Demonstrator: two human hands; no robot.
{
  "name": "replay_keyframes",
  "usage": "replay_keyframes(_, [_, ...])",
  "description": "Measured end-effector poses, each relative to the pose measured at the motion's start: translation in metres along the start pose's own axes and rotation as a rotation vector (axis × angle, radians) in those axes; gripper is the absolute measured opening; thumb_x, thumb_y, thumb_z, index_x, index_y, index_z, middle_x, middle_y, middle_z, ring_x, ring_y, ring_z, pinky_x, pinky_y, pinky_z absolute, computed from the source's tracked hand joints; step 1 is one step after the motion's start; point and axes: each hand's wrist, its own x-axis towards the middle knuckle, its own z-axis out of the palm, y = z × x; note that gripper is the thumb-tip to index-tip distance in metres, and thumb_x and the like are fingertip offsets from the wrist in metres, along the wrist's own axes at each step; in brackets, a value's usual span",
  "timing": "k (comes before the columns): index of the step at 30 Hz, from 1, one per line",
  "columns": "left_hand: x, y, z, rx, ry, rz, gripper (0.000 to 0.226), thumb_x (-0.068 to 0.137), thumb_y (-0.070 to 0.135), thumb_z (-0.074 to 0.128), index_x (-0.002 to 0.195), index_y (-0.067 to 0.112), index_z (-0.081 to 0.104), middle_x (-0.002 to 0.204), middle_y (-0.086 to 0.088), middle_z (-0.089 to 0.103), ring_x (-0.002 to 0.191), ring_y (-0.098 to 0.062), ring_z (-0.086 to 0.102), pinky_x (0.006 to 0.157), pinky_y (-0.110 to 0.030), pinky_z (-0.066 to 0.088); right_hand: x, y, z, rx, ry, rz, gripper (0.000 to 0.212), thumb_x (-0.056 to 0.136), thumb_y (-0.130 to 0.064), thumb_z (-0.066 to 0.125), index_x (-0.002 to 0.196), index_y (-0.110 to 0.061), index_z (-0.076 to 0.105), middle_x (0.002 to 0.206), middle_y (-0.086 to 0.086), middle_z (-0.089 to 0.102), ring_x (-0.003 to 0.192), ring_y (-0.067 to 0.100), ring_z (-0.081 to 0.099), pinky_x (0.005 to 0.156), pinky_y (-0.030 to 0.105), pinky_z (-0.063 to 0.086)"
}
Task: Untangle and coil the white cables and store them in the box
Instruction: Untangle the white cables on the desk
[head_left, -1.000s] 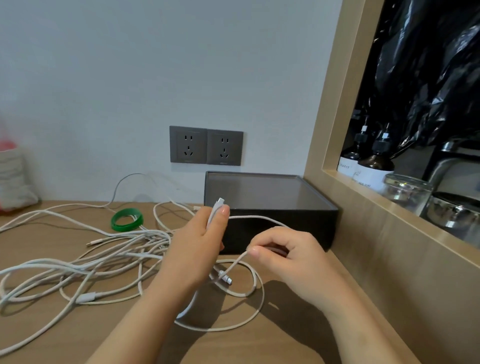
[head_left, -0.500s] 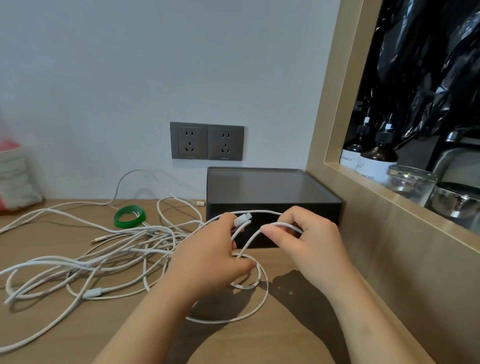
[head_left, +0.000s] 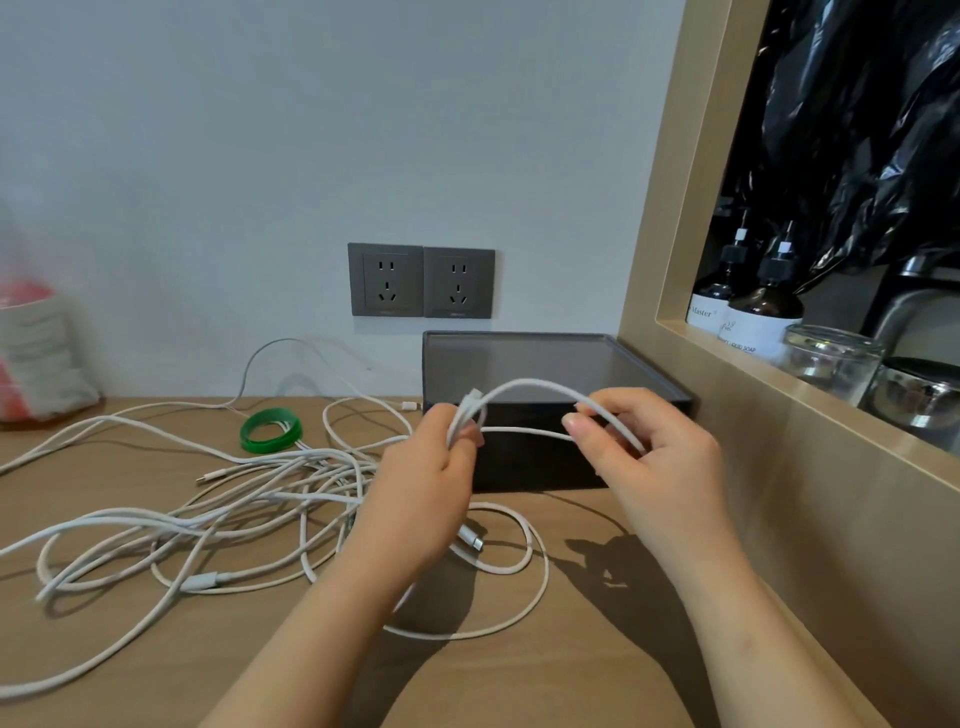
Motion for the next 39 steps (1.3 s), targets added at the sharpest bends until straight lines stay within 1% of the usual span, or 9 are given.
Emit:
replay_keyframes(5, [0.006,-0.002,-0.007,-0.317,0.008,-0.221,0.019,0.099,0.027,0.042,0.092,0.015,0.054,0.061,-0.003,0.045,0.051,-0.013,0.043,0.049,-0.026,0.041,0.0,-0.001,-0.003,0.173,0.05,-0.015,0.004,0.083,-0.034,0.061,0.083,-0.037,0.062,0.069,-0.015,0.061,0.066,0.004,0.056,0.058,0.009,0.043])
replay_keyframes(11, [0.006,-0.005,-0.005,-0.393,-0.096,-0.207,0.03,0.082,0.036,0.068,0.085,0.012,0.051,0.054,0.0,0.044,0.041,-0.01,0.042,0.043,-0.02,0.041,-0.002,0.002,0.006,0.11,0.043,0.044,0.022,0.092,-0.013,0.056,0.089,-0.035,0.059,0.069,-0.009,0.06,0.07,-0.001,0.058,0.063,0.007,0.043])
replay_keyframes(14, [0.005,-0.003,0.0,-0.465,-0.032,-0.263,0.032,0.083,0.043,0.063,0.081,0.014,0.049,0.057,0.001,0.04,0.045,-0.01,0.037,0.042,-0.021,0.036,-0.004,-0.001,0.015,0.142,-0.082,0.113,0.022,0.091,-0.014,0.056,0.091,-0.036,0.059,0.067,-0.005,0.063,0.063,-0.002,0.058,0.059,0.009,0.043])
replay_keyframes(18, [0.006,0.002,0.002,-0.659,0.016,-0.408,0.042,0.089,0.054,0.048,0.09,0.013,0.054,0.048,0.005,0.039,0.039,-0.007,0.035,0.039,-0.021,0.033,-0.011,-0.006,0.023,0.173,-0.32,0.106,0.025,0.089,-0.012,0.059,0.093,-0.036,0.062,0.078,-0.012,0.067,0.078,0.0,0.064,0.069,0.009,0.048])
replay_keyframes(23, [0.006,0.003,0.001,-0.679,0.005,-0.484,0.056,0.084,0.065,0.044,0.108,0.016,0.055,0.072,-0.003,0.045,0.054,-0.012,0.04,0.043,-0.02,0.036,-0.012,-0.008,0.024,0.113,-0.473,0.099,0.03,0.088,-0.017,0.061,0.091,-0.047,0.061,0.08,-0.029,0.065,0.086,-0.004,0.062,0.073,0.008,0.048])
replay_keyframes(27, [0.006,0.0,-0.001,-0.688,-0.05,-0.459,0.058,0.067,0.059,0.063,0.112,0.024,0.05,0.098,-0.006,0.056,0.087,-0.021,0.057,0.067,-0.031,0.049,-0.014,-0.011,0.026,0.116,-0.54,0.118,0.033,0.088,-0.017,0.062,0.091,-0.05,0.062,0.084,-0.033,0.065,0.09,-0.004,0.063,0.08,0.014,0.051])
replay_keyframes(29, [0.007,-0.002,-0.001,-0.733,-0.062,-0.472,0.052,0.071,0.051,0.067,0.111,0.027,0.045,0.098,0.0,0.053,0.101,-0.024,0.058,0.083,-0.038,0.051,-0.014,-0.011,0.027,0.125,-0.564,0.131,0.035,0.089,-0.015,0.061,0.093,-0.05,0.062,0.085,-0.033,0.066,0.093,-0.005,0.062,0.081,0.014,0.051])
replay_keyframes(31, [0.006,-0.002,0.001,-0.767,-0.061,-0.488,0.048,0.082,0.047,0.062,0.121,0.024,0.045,0.101,0.0,0.052,0.104,-0.023,0.056,0.081,-0.036,0.049,-0.015,-0.011,0.028,0.116,-0.595,0.139,0.034,0.089,-0.015,0.06,0.099,-0.047,0.063,0.091,-0.029,0.066,0.097,-0.006,0.061,0.083,0.013,0.051])
replay_keyframes(39, [0.013,-0.008,0.007,-0.808,0.081,-0.495,0.039,0.098,0.046,0.038,0.108,0.014,0.056,0.068,-0.001,0.043,0.063,-0.013,0.043,0.066,-0.028,0.04,-0.016,-0.012,0.03,0.079,-0.655,0.158,0.035,0.09,-0.016,0.058,0.115,-0.04,0.061,0.1,-0.033,0.06,0.099,-0.008,0.059,0.08,0.013,0.052])
